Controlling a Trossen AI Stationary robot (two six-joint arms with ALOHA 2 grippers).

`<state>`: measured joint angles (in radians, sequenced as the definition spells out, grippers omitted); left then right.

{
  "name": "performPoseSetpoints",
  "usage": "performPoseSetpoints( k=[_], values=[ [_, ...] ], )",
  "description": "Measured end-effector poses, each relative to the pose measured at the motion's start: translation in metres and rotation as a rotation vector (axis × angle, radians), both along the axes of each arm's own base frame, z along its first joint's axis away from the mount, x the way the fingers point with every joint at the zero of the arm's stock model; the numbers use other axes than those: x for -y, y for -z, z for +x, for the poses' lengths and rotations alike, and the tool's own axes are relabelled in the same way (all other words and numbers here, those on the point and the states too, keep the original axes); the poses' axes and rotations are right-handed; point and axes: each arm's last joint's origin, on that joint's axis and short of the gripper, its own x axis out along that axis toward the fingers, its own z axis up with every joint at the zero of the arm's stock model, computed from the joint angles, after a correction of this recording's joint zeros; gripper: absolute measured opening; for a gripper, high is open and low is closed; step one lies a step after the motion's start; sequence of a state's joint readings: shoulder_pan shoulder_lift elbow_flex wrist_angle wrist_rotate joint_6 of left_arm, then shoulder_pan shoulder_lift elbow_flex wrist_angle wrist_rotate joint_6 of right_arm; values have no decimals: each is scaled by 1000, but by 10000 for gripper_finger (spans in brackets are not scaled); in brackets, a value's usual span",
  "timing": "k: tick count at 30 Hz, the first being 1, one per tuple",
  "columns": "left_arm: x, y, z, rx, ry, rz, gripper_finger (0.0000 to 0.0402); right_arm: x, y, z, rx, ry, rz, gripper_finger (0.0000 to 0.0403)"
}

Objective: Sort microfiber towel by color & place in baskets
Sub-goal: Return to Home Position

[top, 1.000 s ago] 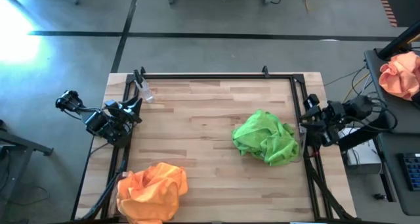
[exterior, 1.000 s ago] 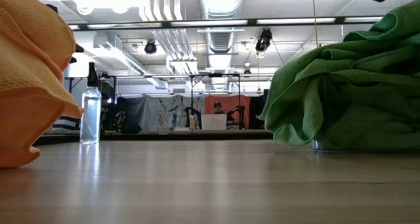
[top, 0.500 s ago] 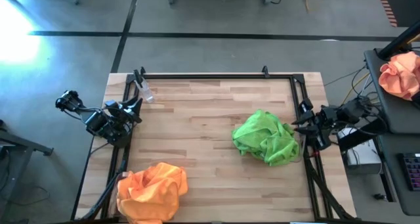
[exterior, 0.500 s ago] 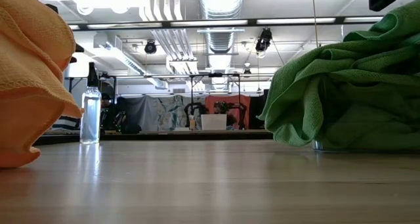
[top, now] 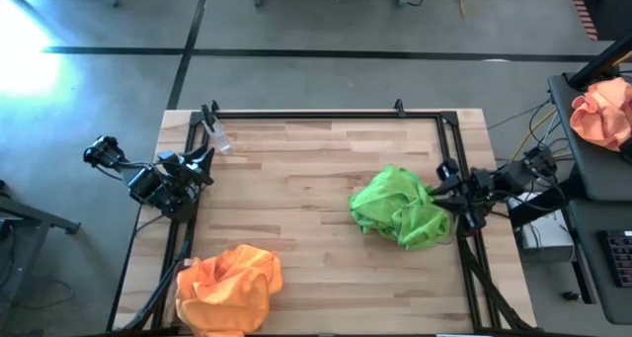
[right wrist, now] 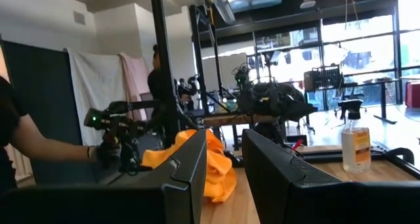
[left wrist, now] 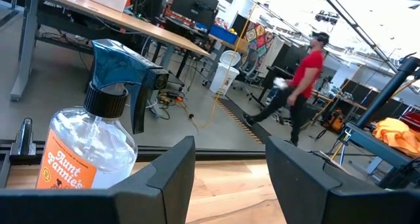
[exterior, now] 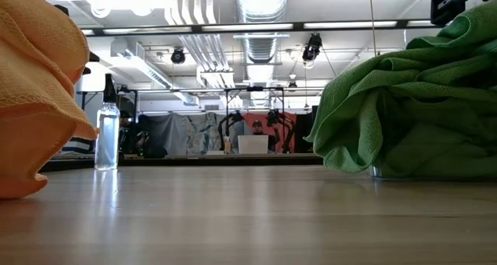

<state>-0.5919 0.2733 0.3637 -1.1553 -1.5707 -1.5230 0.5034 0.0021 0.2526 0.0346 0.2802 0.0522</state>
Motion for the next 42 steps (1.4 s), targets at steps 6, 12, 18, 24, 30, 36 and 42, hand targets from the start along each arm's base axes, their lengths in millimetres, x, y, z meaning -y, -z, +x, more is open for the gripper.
performPoseSetpoints(
  k=[6, 12, 18, 24, 30, 36, 42],
  values=[
    [0, 0, 0, 0, 0, 0, 171, -2, 8, 4, 25, -3, 24, 91],
    [0, 0, 0, 0, 0, 0, 171, -4, 14, 6, 40, -4, 35, 91],
    [0, 0, 0, 0, 0, 0, 171, -4, 15, 7, 34, -11, 58, 91],
    [0, 0, 0, 1, 0, -1, 171, -6, 27, 11, 37, -19, 87, 91],
    [0, 0, 0, 5, 0, -3, 171, -7, 37, 14, 60, -13, 108, 91],
    [0, 0, 0, 7, 0, -5, 171, -8, 44, 16, 49, -26, 143, 91],
    [0, 0, 0, 7, 0, -5, 171, -9, 44, 16, 47, -28, 148, 91]
  ],
)
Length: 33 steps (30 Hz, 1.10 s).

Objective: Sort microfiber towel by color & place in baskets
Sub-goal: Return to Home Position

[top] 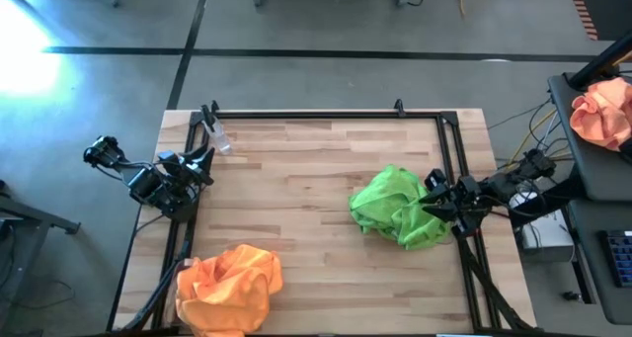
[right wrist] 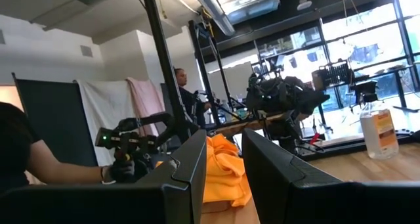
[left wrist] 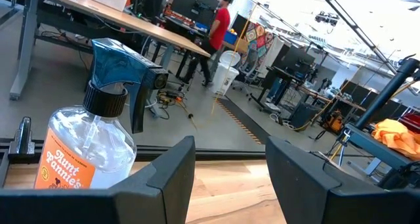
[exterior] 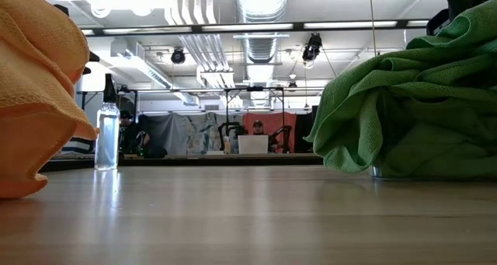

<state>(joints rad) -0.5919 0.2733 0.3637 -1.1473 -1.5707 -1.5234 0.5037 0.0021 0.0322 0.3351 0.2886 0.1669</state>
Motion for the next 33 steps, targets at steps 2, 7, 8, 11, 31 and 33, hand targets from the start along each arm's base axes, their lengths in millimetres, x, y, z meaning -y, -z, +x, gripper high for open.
performPoseSetpoints(
  k=[2, 7, 8, 11, 31, 33],
  values=[
    [0, 0, 0, 0, 0, 0, 171, 0, 0, 0, 0, 1, -1, 91],
    [0, 0, 0, 5, 0, -4, 171, 0, 2, 1, -9, 1, -6, 91],
    [0, 0, 0, 6, 0, -4, 171, 0, 3, 1, -12, 0, -5, 91],
    [1, 0, 1, 0, 4, -7, 171, -1, 7, 2, -33, 0, 11, 91],
    [10, 1, 13, -137, 111, -62, 171, 4, 34, 9, -325, 243, 200, 91],
    [11, 4, 15, -139, 129, -84, 171, 4, 35, 10, -330, 244, 197, 91]
  ],
)
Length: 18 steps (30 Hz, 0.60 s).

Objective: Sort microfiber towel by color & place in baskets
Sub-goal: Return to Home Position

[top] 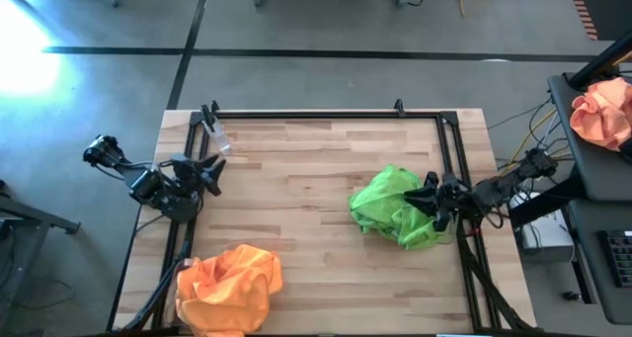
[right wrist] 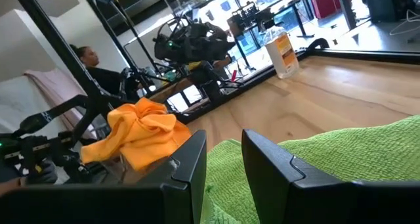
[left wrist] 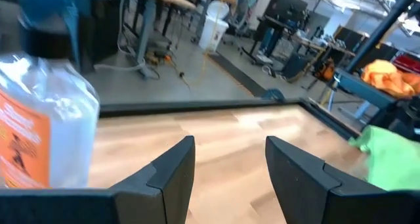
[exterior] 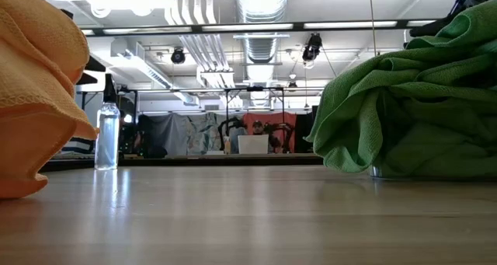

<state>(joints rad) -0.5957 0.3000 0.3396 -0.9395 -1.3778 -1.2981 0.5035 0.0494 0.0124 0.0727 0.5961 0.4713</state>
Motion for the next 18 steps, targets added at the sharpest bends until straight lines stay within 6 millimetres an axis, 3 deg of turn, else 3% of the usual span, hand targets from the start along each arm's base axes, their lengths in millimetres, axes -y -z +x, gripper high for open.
performPoseSetpoints(
  k=[9, 18],
  values=[
    [7, 3, 7, -7, 88, -55, 172, 0, 0, 0, -3, 3, -12, 91],
    [22, -15, 22, -86, 392, 7, 216, 0, 1, 0, -18, 6, -151, 91]
  ],
)
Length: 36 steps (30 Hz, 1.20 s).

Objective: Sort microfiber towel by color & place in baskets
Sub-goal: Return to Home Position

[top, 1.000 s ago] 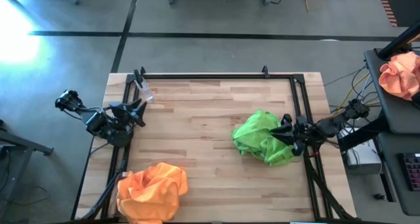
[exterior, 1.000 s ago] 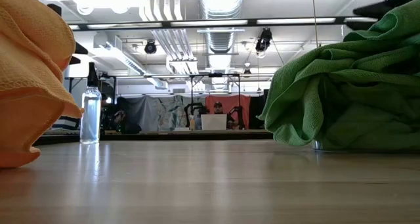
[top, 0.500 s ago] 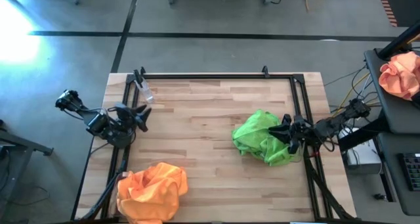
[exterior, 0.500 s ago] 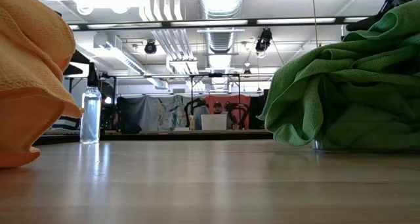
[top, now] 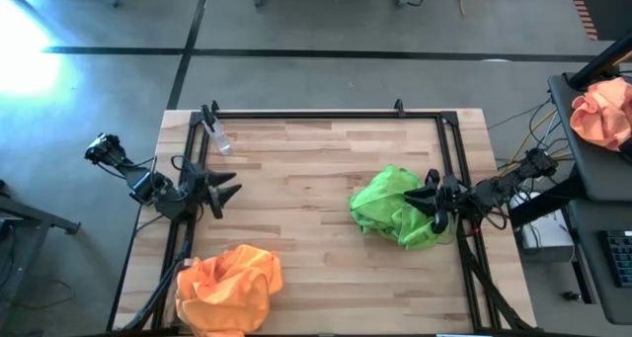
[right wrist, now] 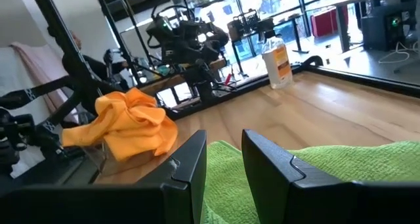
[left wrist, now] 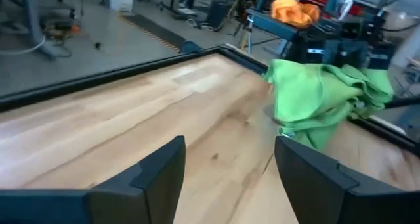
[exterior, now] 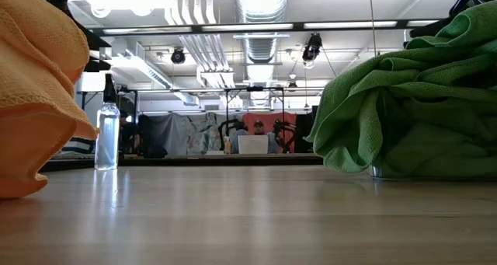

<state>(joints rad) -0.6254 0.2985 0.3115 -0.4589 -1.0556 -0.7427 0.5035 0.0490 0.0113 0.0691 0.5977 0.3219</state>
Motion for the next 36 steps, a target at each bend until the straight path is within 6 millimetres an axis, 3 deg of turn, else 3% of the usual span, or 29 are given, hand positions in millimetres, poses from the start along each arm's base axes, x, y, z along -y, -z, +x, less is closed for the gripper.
performPoseSetpoints(
  k=[13, 19, 26, 36],
  values=[
    [10, 2, 3, -92, 334, -55, 243, 0, 0, 0, -3, -1, -9, 91],
    [14, 14, 1, -210, 514, -108, 244, 0, 0, 0, -3, -1, -9, 91],
    [17, 23, -1, -289, 494, -392, 244, 0, 0, 0, -3, -1, -9, 91],
    [17, 23, 3, -263, 431, -355, 244, 0, 0, 0, -3, -2, -9, 91]
  ],
)
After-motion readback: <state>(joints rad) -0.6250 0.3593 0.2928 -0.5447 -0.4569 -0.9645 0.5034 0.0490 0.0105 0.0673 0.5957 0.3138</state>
